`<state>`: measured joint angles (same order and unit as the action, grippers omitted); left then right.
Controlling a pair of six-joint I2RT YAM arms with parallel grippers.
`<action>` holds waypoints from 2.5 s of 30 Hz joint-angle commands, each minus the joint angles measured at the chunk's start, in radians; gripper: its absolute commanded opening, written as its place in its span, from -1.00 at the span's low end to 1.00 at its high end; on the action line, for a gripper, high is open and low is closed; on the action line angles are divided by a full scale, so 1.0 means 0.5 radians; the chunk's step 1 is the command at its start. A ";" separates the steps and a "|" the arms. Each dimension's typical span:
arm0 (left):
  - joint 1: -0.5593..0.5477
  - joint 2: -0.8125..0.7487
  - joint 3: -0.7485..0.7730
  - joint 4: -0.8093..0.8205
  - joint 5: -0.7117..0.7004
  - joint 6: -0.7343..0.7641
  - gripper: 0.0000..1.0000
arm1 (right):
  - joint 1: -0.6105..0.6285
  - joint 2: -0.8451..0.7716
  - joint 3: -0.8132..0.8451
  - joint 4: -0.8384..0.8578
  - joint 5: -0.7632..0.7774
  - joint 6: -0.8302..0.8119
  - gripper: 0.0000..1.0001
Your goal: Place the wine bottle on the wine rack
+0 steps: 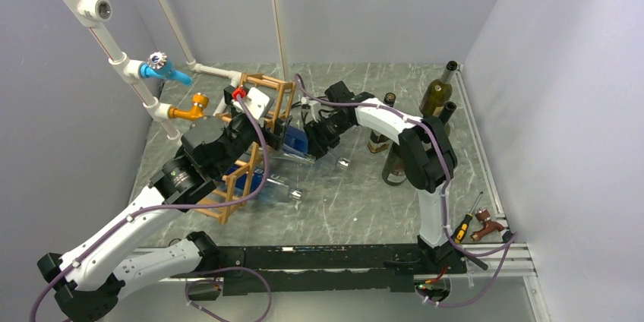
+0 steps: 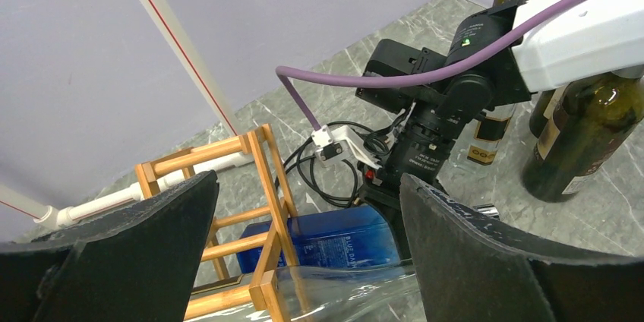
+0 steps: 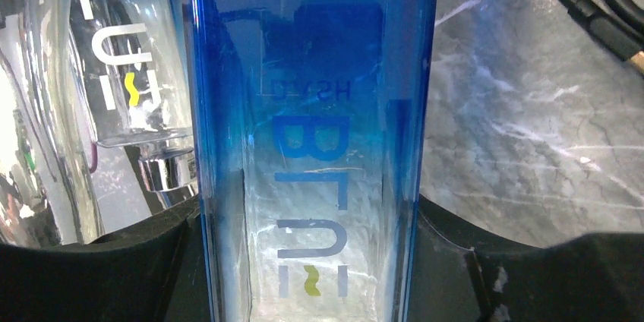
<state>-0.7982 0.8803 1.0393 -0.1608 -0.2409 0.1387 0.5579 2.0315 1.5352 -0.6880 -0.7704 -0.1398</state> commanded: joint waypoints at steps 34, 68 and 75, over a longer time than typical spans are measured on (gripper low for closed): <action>-0.008 -0.018 0.032 0.073 0.064 -0.001 0.85 | 0.111 0.117 0.366 0.678 -0.108 0.109 -0.59; -0.006 0.000 0.026 0.085 0.103 -0.008 0.85 | 0.087 -0.402 -0.569 1.253 0.212 0.261 0.99; -0.007 0.015 0.026 0.083 0.113 -0.016 0.85 | 0.064 -0.484 -0.772 1.291 0.171 0.274 1.00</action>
<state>-0.7982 0.8818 1.0378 -0.1604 -0.2062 0.1379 0.5865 1.8385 1.1843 -0.0799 -0.6376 -0.0071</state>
